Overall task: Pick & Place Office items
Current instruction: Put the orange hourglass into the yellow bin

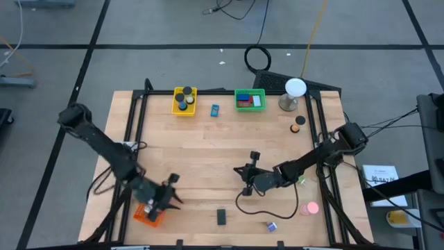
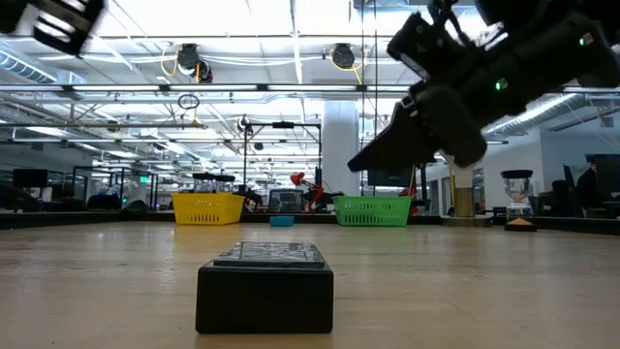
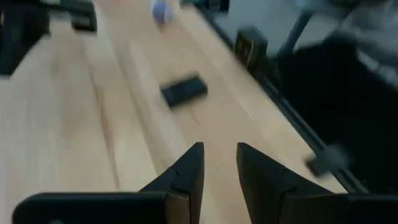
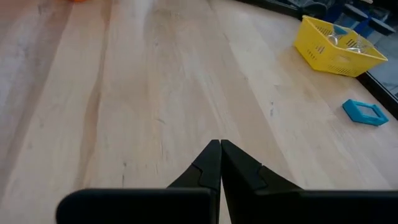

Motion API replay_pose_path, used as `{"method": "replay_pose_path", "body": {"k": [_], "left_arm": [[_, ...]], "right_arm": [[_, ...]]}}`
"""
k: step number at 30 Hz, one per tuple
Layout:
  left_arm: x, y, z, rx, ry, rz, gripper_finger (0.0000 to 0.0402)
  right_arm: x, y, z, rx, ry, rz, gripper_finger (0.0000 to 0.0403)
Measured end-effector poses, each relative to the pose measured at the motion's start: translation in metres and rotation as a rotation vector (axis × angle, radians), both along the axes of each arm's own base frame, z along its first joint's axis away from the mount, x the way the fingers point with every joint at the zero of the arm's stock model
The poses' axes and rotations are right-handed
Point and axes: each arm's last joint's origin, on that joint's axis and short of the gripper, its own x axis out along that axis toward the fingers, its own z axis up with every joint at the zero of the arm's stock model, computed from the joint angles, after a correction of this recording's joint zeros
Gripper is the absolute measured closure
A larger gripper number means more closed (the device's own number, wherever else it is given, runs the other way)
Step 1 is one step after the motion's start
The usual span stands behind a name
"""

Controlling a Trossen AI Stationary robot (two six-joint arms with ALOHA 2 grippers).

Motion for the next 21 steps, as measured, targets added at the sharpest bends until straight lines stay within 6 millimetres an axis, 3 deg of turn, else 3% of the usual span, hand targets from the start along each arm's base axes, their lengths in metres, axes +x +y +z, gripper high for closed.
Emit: {"method": "replay_pose_path", "body": {"k": [6, 10, 16, 21], "left_arm": [[0.020, 0.054, -0.025, -0.019, -0.312, 0.107, 0.0305], [0.028, 0.089, -0.030, 0.013, -0.402, 0.236, 0.0305], [0.031, 0.116, -0.041, 0.061, -0.440, 0.288, 0.0305], [0.036, 0.129, -0.050, 0.019, -0.451, 0.271, 0.0305]], "right_arm": [[-0.013, -0.009, 0.027, 0.095, -0.013, -0.068, 0.0399], [-0.034, -0.034, 0.050, 0.230, 0.023, -0.234, 0.0399], [-0.078, -0.082, 0.077, 0.400, 0.086, -0.531, 0.0394], [-0.116, -0.120, 0.096, 0.500, 0.119, -0.717, 0.0363]]}}
